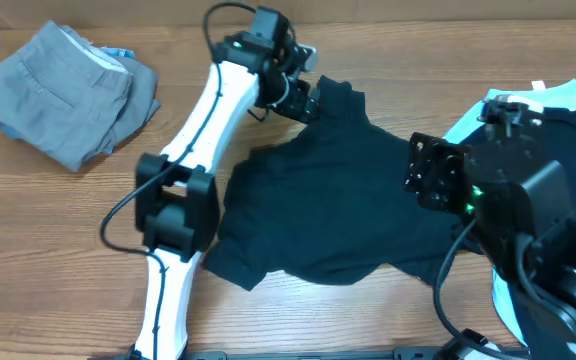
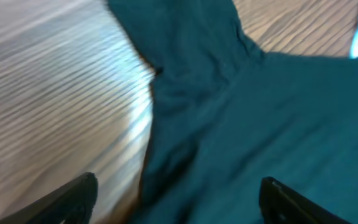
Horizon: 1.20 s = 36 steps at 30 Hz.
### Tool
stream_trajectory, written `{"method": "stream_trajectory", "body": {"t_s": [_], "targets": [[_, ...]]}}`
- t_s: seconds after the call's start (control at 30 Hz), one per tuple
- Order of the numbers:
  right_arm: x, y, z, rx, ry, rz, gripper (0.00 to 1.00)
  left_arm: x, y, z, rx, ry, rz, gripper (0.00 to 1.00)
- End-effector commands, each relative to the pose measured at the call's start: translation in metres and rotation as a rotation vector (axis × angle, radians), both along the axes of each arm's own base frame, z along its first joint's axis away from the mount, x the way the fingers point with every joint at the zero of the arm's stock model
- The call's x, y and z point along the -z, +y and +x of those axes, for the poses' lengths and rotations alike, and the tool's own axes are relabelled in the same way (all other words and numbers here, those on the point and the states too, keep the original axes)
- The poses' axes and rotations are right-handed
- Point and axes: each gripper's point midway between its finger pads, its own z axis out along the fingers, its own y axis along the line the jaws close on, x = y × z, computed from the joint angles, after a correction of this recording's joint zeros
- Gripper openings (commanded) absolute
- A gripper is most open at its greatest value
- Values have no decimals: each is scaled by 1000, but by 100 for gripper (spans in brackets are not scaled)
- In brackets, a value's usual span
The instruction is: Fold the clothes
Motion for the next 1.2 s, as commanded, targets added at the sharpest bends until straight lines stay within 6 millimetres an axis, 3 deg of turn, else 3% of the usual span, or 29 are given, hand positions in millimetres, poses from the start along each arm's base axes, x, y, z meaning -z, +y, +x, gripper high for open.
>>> {"method": "stream_trajectory", "body": {"t_s": [0.0, 0.17, 0.3, 0.5, 0.57, 0.6, 0.63, 0.67, 0.7, 0.73, 0.8, 0.83, 0.87, 0.93, 1.03, 1.17], "targets": [[1, 2, 3, 3, 14, -1, 77, 26, -25, -7, 102, -11, 11, 82], [13, 5, 6, 2, 59, -33, 78, 58, -30, 0, 98, -53, 118, 74], [17, 4, 5, 1, 79, -46, 78, 71, -36, 6, 99, -81, 136, 55], [21, 4, 2, -8, 101, -51, 76, 88, -16, 23, -1, -115, 242, 38], [22, 3, 1, -7, 106, -55, 76, 95, -13, 23, -6, -106, 255, 39], [22, 3, 1, -8, 107, -55, 76, 98, -12, 22, -6, -100, 256, 44], [22, 3, 1, -7, 107, -55, 76, 102, -12, 21, -7, -90, 254, 59], [22, 3, 1, -8, 107, -55, 76, 105, -12, 21, -11, -84, 254, 66], [23, 3, 0, -7, 108, -55, 76, 108, -13, 19, -9, -76, 249, 66], [23, 3, 0, -8, 110, -57, 76, 109, -14, 19, -6, -71, 245, 60], [24, 3, 0, -8, 113, -59, 76, 109, -13, 18, -7, -70, 247, 27], [24, 2, 0, -7, 113, -59, 75, 107, -13, 19, -9, -75, 250, 4], [24, 3, 0, -8, 113, -59, 76, 105, -8, 23, -30, -84, 265, 4], [23, 3, 0, -7, 112, -59, 76, 98, 14, 35, -145, -102, 329, 4], [24, 2, 0, -7, 113, -59, 75, 75, 74, 58, -380, -141, 469, 4], [24, 3, 0, -7, 113, -59, 76, 25, 149, 91, -561, -184, 499, 4]]}}
